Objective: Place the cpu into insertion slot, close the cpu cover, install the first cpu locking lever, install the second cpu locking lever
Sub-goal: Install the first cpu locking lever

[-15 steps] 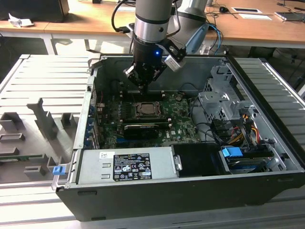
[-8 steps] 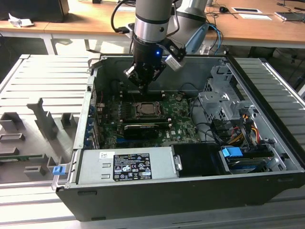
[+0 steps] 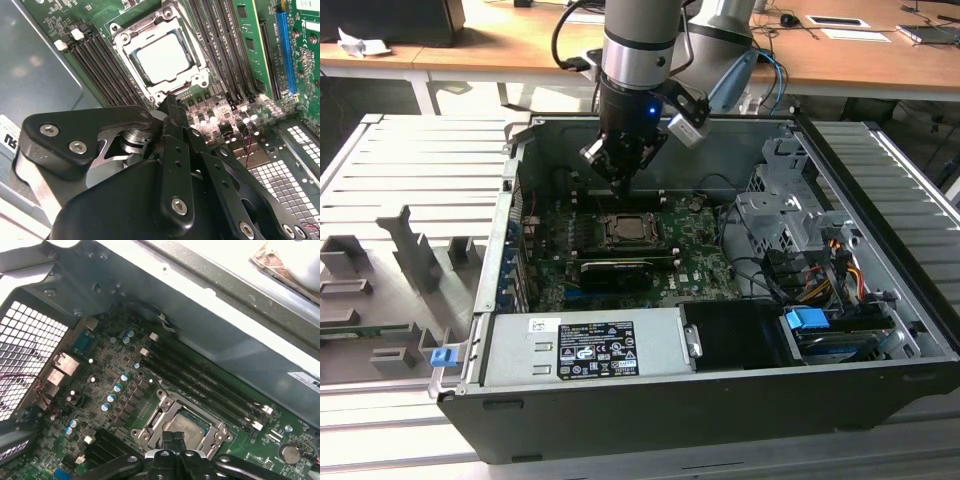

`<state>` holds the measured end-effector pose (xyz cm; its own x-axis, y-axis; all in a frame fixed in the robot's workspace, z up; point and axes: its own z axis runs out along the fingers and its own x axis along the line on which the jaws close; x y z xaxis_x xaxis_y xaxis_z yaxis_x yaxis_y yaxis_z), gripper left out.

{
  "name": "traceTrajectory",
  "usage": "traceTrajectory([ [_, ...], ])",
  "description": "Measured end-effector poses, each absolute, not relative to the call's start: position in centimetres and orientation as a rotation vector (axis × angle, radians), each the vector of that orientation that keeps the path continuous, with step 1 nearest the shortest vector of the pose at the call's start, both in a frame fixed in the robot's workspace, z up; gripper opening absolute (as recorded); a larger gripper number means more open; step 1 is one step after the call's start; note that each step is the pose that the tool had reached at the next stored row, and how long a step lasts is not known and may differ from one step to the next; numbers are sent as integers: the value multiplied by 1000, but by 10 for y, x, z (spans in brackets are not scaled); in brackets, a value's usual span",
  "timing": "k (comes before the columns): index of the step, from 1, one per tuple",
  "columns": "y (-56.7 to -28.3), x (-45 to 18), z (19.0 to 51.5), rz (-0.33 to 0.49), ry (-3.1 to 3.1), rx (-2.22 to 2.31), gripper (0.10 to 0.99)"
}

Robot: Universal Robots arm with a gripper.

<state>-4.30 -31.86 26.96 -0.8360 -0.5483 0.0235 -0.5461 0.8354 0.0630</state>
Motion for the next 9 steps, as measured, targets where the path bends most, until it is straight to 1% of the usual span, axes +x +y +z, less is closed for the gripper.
traceTrajectory([
  [9,-319,-43,270,-82,-2950,950,106],
])
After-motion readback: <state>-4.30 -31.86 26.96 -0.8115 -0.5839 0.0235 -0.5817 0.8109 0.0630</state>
